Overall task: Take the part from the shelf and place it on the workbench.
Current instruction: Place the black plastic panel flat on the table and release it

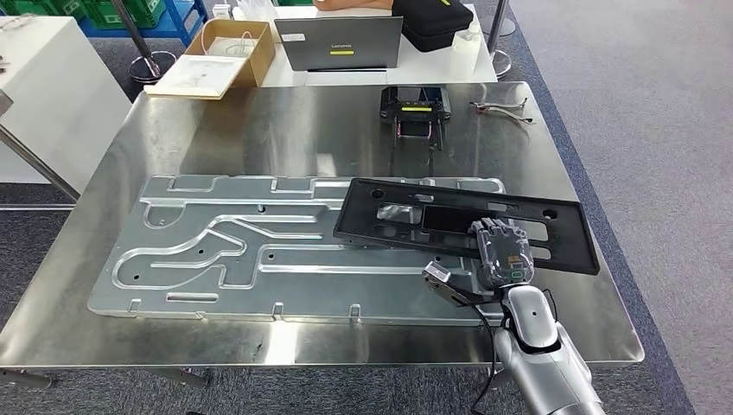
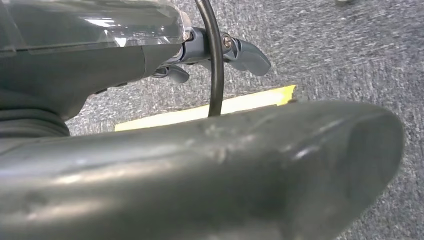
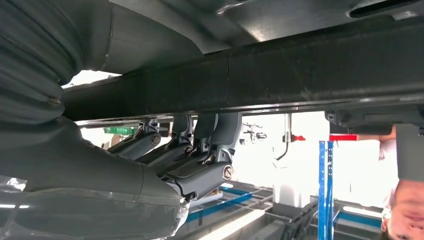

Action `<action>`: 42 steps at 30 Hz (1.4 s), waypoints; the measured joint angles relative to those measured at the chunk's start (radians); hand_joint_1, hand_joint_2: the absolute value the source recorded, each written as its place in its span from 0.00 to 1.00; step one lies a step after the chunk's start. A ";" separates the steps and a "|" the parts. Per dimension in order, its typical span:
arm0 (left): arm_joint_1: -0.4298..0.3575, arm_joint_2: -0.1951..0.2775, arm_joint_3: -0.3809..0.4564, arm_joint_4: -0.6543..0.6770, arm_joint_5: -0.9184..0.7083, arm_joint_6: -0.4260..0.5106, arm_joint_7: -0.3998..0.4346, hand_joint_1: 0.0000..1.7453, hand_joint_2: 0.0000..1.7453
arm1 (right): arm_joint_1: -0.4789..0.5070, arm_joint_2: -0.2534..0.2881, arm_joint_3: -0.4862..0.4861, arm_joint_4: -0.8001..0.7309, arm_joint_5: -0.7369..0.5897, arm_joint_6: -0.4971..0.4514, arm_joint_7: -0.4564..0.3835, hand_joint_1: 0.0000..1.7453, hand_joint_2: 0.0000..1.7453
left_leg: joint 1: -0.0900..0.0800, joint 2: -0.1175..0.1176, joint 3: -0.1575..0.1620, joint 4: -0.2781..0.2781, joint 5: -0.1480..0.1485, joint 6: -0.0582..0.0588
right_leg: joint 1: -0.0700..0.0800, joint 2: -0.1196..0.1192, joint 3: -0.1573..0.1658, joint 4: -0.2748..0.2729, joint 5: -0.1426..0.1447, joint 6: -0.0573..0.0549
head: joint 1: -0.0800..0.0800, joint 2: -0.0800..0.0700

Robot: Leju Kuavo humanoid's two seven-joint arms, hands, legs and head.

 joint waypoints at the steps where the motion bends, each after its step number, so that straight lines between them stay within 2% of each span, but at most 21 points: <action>1: 0.001 0.000 0.000 0.000 0.001 0.000 0.002 0.00 0.50 | 0.002 0.001 -0.002 0.003 -0.001 0.000 0.000 0.50 0.50 | 0.000 0.000 -0.005 -0.027 0.024 0.002 | 0.000 0.001 0.011 0.000 -0.008 0.001 | 0.000 0.000; 3: 0.001 0.001 0.000 0.000 0.002 0.003 0.013 0.00 1.00 | 0.003 0.003 -0.006 0.009 -0.002 0.000 0.000 0.00 0.00 | -0.001 0.001 0.019 -0.154 0.132 0.011 | 0.001 0.002 0.034 0.001 -0.026 0.005 | 0.000 0.000; 5: 0.001 0.003 0.001 0.000 0.001 0.015 0.023 0.00 1.00 | 0.004 0.006 -0.012 0.014 -0.002 0.001 0.000 0.00 0.00 | -0.005 0.001 0.043 -0.253 0.195 0.021 | 0.004 0.004 0.044 0.004 -0.040 0.014 | 0.000 0.000; 7: 0.001 0.004 0.003 0.000 0.005 0.024 0.024 0.00 1.00 | 0.005 0.007 -0.018 0.018 -0.003 0.001 0.000 0.00 0.00 | -0.009 0.001 0.048 -0.269 0.197 0.027 | 0.006 0.007 0.045 0.005 -0.048 0.026 | 0.000 0.000; 9: 0.001 0.005 0.004 0.000 0.009 0.024 0.022 0.00 0.50 | 0.006 0.008 -0.023 0.018 -0.003 0.000 0.000 0.00 0.00 | -0.004 0.002 0.057 -0.278 0.208 0.036 | 0.006 0.007 0.047 0.007 -0.058 0.036 | 0.000 0.000; 11: -0.002 0.005 0.005 0.000 0.010 0.022 0.017 0.00 0.00 | 0.006 0.008 -0.027 0.019 -0.004 0.000 -0.001 0.00 0.00 | 0.002 0.004 0.067 -0.290 0.210 0.045 | 0.005 0.005 0.020 0.067 -0.096 0.045 | 0.000 0.000; 13: -0.004 0.005 0.007 0.000 0.013 0.014 0.014 0.00 0.00 | 0.009 0.009 -0.032 0.019 -0.006 0.000 -0.003 0.00 0.00 | 0.001 0.004 0.071 -0.292 0.205 0.051 | 0.001 0.003 -0.051 0.194 -0.151 0.053 | 0.000 0.000; 15: -0.004 0.005 0.013 0.000 0.020 0.004 0.013 0.00 0.00 | 0.014 0.009 -0.037 0.021 -0.009 0.000 -0.005 0.00 0.00 | 0.001 0.003 0.074 -0.290 0.200 0.053 | -0.004 0.003 -0.112 0.276 -0.160 0.059 | 0.000 0.000; 17: -0.001 0.005 0.020 0.000 0.027 -0.006 0.013 0.00 0.00 | 0.015 0.009 -0.040 0.023 -0.011 0.000 -0.006 0.00 0.00 | 0.001 0.002 0.082 -0.287 0.192 0.050 | -0.008 0.002 -0.103 0.217 -0.091 0.060 | 0.000 0.000; 19: -0.001 0.004 0.025 0.000 0.034 -0.018 0.010 0.00 0.00 | 0.015 0.010 -0.040 0.024 -0.011 0.000 -0.008 0.00 0.00 | -0.001 0.000 0.090 -0.280 0.183 0.043 | -0.008 0.002 -0.053 0.085 -0.013 0.056 | 0.000 0.000; 20: -0.002 0.004 0.028 0.000 0.039 -0.026 0.007 0.00 0.00 | 0.016 0.010 -0.040 0.025 -0.011 0.000 -0.010 0.00 0.00 | -0.003 0.000 0.090 -0.276 0.180 0.039 | -0.006 0.002 -0.036 0.043 0.005 0.052 | 0.000 0.000; 23: -0.002 0.004 0.037 0.001 0.044 -0.046 -0.004 0.00 0.00 | 0.019 0.011 -0.040 0.027 -0.011 0.000 -0.013 0.00 0.00 | -0.005 -0.002 0.087 -0.275 0.178 0.025 | -0.002 0.004 -0.029 0.019 0.009 0.040 | 0.000 0.000; 25: -0.001 0.004 0.042 0.001 0.044 -0.052 -0.006 0.00 0.00 | 0.020 0.014 -0.040 0.027 -0.010 0.000 -0.014 0.00 0.00 | -0.003 0.000 0.081 -0.260 0.158 0.015 | -0.006 0.002 -0.029 0.011 0.016 0.026 | 0.000 0.000; 27: 0.000 0.002 0.045 0.001 0.044 -0.054 -0.007 0.00 0.00 | 0.020 0.017 -0.040 0.027 -0.009 0.000 -0.014 0.00 0.00 | -0.001 0.001 0.049 -0.173 0.091 0.007 | -0.007 -0.003 -0.033 0.005 0.024 0.014 | 0.000 0.000; 29: 0.001 0.002 0.046 0.001 0.044 -0.054 -0.007 0.00 0.00 | 0.022 0.017 -0.040 0.029 -0.009 0.000 -0.015 0.00 0.00 | 0.000 0.002 0.002 -0.042 0.020 0.001 | -0.005 -0.006 -0.043 0.008 0.029 0.010 | 0.000 0.000; 30: 0.001 0.002 0.047 0.001 0.045 -0.054 -0.008 0.00 0.00 | 0.023 0.018 -0.040 0.030 -0.009 0.000 -0.015 0.00 0.00 | 0.000 0.002 -0.007 -0.004 0.006 -0.001 | -0.005 -0.007 -0.050 0.011 0.032 0.010 | 0.000 0.000; 32: 0.002 0.002 0.047 0.001 0.047 -0.054 -0.014 0.00 0.00 | 0.024 0.018 -0.040 0.033 -0.008 0.000 -0.016 0.00 0.00 | 0.002 0.002 0.030 -0.044 0.032 -0.002 | -0.005 -0.008 -0.064 0.020 0.037 0.013 | 0.000 0.000; 34: 0.001 0.003 0.048 0.001 0.052 -0.061 -0.022 0.00 0.00 | 0.025 0.018 -0.040 0.033 -0.008 0.000 -0.018 0.00 0.00 | 0.003 0.002 0.111 -0.178 0.077 0.001 | -0.005 -0.007 -0.076 0.032 0.043 0.021 | 0.000 0.000; 36: 0.002 0.005 0.050 0.001 0.058 -0.076 -0.026 0.00 0.00 | 0.026 0.018 -0.041 0.033 -0.009 0.000 -0.020 0.00 0.00 | 0.001 0.000 0.149 -0.255 0.099 0.008 | -0.003 -0.006 -0.082 0.038 0.050 0.032 | 0.000 0.000; 40: 0.005 0.008 0.057 0.002 0.062 -0.092 -0.025 0.00 0.00 | 0.031 0.018 -0.041 0.033 -0.012 0.000 -0.023 0.00 0.00 | -0.003 0.002 0.134 -0.263 0.130 0.038 | -0.005 -0.003 -0.088 0.036 0.058 0.058 | 0.000 0.000; 42: 0.004 0.008 0.060 0.002 0.062 -0.092 -0.025 0.00 0.00 | 0.034 0.018 -0.043 0.033 -0.012 0.000 -0.024 0.00 0.00 | 0.000 0.006 0.114 -0.268 0.154 0.054 | -0.009 -0.003 -0.115 0.097 -0.012 0.066 | 0.000 0.000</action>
